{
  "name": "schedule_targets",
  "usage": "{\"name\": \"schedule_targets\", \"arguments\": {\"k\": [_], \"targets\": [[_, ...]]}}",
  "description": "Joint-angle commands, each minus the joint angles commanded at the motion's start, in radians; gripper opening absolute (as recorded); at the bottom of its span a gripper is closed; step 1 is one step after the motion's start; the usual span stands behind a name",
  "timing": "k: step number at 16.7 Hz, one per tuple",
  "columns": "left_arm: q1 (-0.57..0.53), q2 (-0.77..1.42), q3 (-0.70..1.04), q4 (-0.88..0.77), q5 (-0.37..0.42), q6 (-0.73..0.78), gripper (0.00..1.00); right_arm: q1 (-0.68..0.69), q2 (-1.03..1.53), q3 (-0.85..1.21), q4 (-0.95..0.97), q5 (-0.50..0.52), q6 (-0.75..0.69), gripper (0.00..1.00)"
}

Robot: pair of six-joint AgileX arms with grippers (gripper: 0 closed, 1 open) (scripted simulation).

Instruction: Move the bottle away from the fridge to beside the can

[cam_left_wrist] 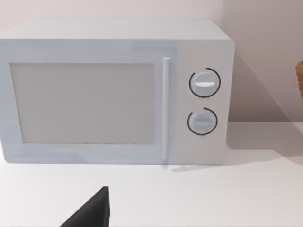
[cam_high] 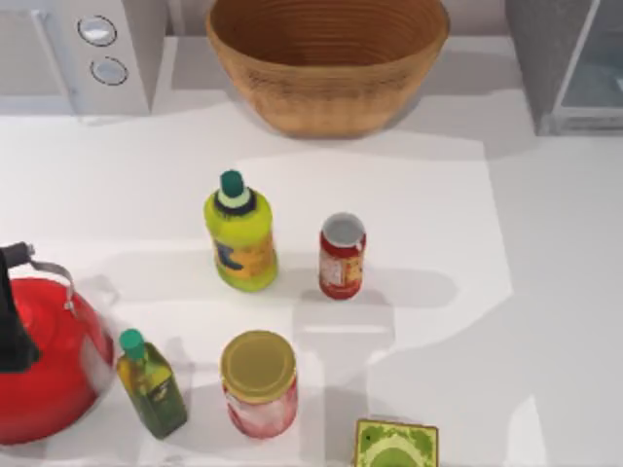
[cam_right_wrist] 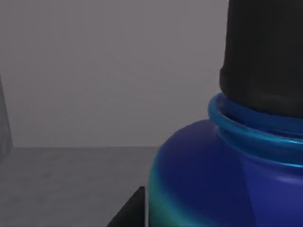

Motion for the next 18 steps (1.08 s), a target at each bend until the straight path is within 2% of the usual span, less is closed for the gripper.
{"name": "schedule_targets", "arguments": {"k": [8,14,18], "targets": [[0.0,0.0,0.0,0.0,0.0,0.0,1.0,-0.004,-0.006,0.0,-0.003,0.0,0.001,0.0],[0.0,0.0,0.0,0.0,0.0,0.0,1.0,-0.003,-0.113,0.019,-0.133,-0.001,0.003,0.0],[0.0,0.0,0.0,0.0,0.0,0.0,1.0,-0.003,-0.125,0.022,-0.145,-0.002,0.003,0.0]]}}
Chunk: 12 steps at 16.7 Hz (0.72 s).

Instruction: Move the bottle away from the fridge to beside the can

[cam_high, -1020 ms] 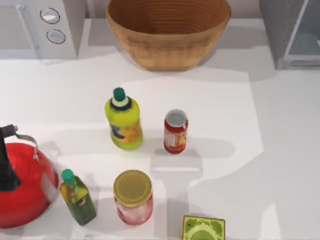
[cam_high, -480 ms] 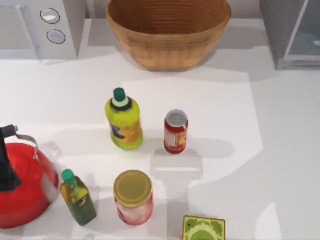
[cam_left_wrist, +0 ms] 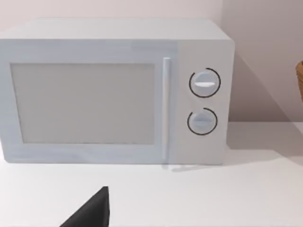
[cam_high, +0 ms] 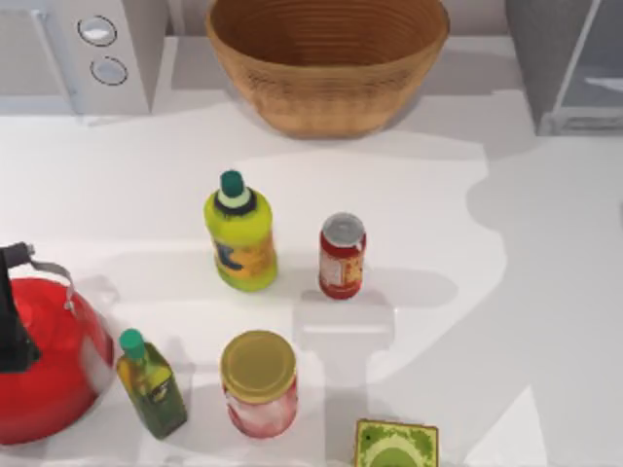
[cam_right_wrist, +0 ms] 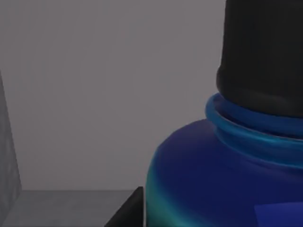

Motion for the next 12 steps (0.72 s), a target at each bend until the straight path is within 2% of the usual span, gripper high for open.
{"name": "schedule_targets", "arguments": {"k": [5,12], "targets": [[0.0,0.0,0.0,0.0,0.0,0.0,1.0,-0.016,-0.041,-0.076,0.036,-0.006,0.004,0.0],[0.0,0.0,0.0,0.0,0.0,0.0,1.0,-0.063,-0.276,-0.517,0.199,-0.063,0.004,0.0]]}}
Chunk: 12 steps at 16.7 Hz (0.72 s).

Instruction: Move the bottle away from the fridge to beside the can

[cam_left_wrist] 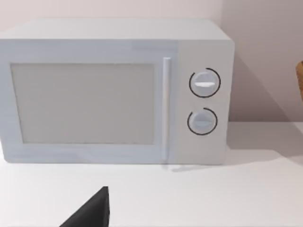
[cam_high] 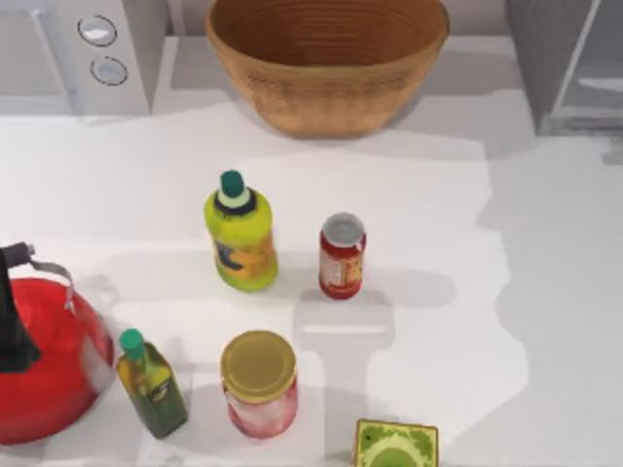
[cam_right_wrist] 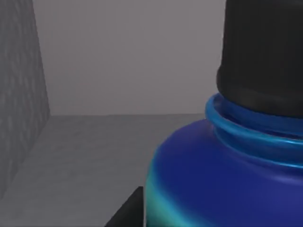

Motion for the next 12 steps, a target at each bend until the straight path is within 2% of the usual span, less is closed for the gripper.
{"name": "schedule_targets", "arguments": {"k": [4,9,12], "targets": [[0.0,0.0,0.0,0.0,0.0,0.0,1.0,-0.017,-0.099,-0.132,0.067,-0.023,0.0,0.0],[0.0,0.0,0.0,0.0,0.0,0.0,1.0,-0.01,-0.098,-0.135,0.07,-0.021,0.002,0.0],[0.0,0.0,0.0,0.0,0.0,0.0,1.0,0.055,-0.07,-0.155,0.12,0.045,0.001,0.0]]}}
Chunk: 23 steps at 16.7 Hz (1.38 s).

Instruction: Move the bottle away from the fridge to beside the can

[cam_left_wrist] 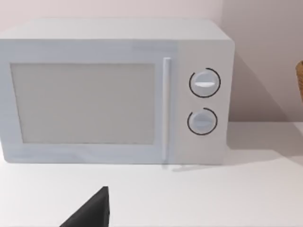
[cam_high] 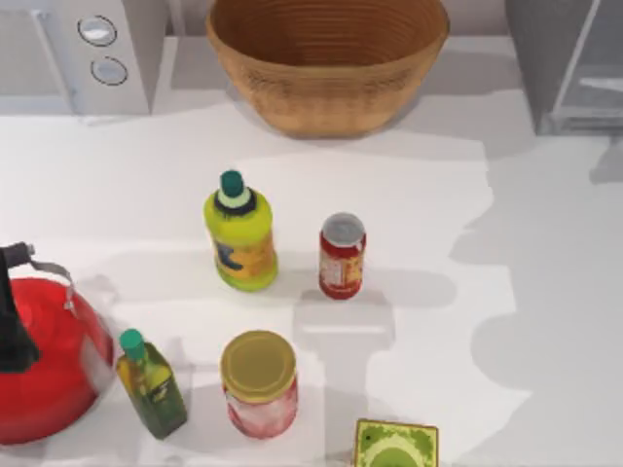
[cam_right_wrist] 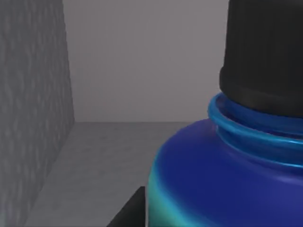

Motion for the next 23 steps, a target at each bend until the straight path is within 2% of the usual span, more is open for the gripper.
{"name": "schedule_targets", "arguments": {"k": [3,10,13,16,23], "targets": [[0.0,0.0,0.0,0.0,0.0,0.0,1.0,0.154,0.048,-0.05,0.093,0.154,-0.001,0.0],[0.0,0.0,0.0,0.0,0.0,0.0,1.0,0.676,0.135,-0.223,0.347,0.681,-0.001,0.0],[0.0,0.0,0.0,0.0,0.0,0.0,1.0,0.829,0.144,-0.286,0.421,0.834,-0.001,0.0],[0.0,0.0,0.0,0.0,0.0,0.0,1.0,0.887,0.141,-0.315,0.451,0.893,-0.001,0.0],[0.0,0.0,0.0,0.0,0.0,0.0,1.0,0.887,0.141,-0.314,0.451,0.892,-0.001,0.0]]}}
